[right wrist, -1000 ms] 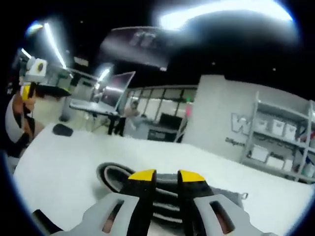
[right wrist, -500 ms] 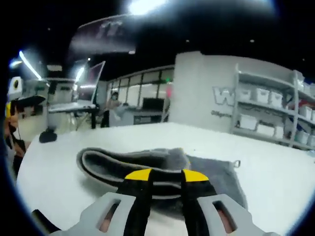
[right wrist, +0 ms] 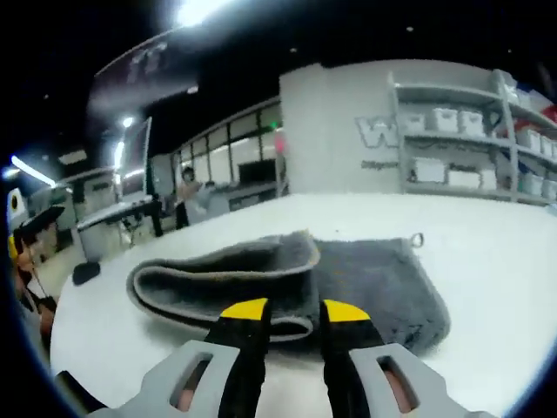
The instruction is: Open the folded towel by lifting each exposed corner and separating the folded layers until the towel lies flat within the target outline without major curled edges
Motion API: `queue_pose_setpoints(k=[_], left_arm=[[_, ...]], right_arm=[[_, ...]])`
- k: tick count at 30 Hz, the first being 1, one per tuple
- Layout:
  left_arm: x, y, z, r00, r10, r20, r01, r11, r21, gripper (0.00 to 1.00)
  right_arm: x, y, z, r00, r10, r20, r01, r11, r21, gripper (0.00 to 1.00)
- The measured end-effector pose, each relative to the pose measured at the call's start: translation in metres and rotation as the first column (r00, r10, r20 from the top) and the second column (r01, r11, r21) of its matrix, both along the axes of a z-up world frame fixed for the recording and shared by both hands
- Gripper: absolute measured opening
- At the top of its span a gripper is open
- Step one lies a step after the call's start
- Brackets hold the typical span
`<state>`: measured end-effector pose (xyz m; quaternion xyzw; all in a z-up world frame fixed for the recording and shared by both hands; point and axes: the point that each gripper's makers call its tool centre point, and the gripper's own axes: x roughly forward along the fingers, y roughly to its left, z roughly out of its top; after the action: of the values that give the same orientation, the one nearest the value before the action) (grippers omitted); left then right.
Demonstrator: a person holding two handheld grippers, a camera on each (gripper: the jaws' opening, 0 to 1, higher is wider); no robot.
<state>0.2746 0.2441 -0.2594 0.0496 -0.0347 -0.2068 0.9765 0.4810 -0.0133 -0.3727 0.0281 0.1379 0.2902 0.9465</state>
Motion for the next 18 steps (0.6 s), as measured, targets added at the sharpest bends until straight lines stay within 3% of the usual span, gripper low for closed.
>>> queue_pose_setpoints(k=[5,13,18], left_arm=[[0.0,0.0,0.0,1.0,0.0,-0.001,0.0,1.0,0.002,0.96],[0.001,0.001,-0.001,1.0,0.002,-0.002,-0.002,1.0,0.004,0.96],[0.002,0.001,-0.003,1.0,0.001,-0.008,-0.001,1.0,0.005,0.95]], right_arm=[[0.003,0.002,-0.01,0.995,0.019,-0.099,-0.009,0.995,0.095,0.19],[0.005,0.002,-0.014,0.993,0.019,-0.118,-0.005,0.994,0.112,0.17],[0.006,0.002,-0.013,0.991,0.033,-0.126,-0.013,0.987,0.158,0.14]])
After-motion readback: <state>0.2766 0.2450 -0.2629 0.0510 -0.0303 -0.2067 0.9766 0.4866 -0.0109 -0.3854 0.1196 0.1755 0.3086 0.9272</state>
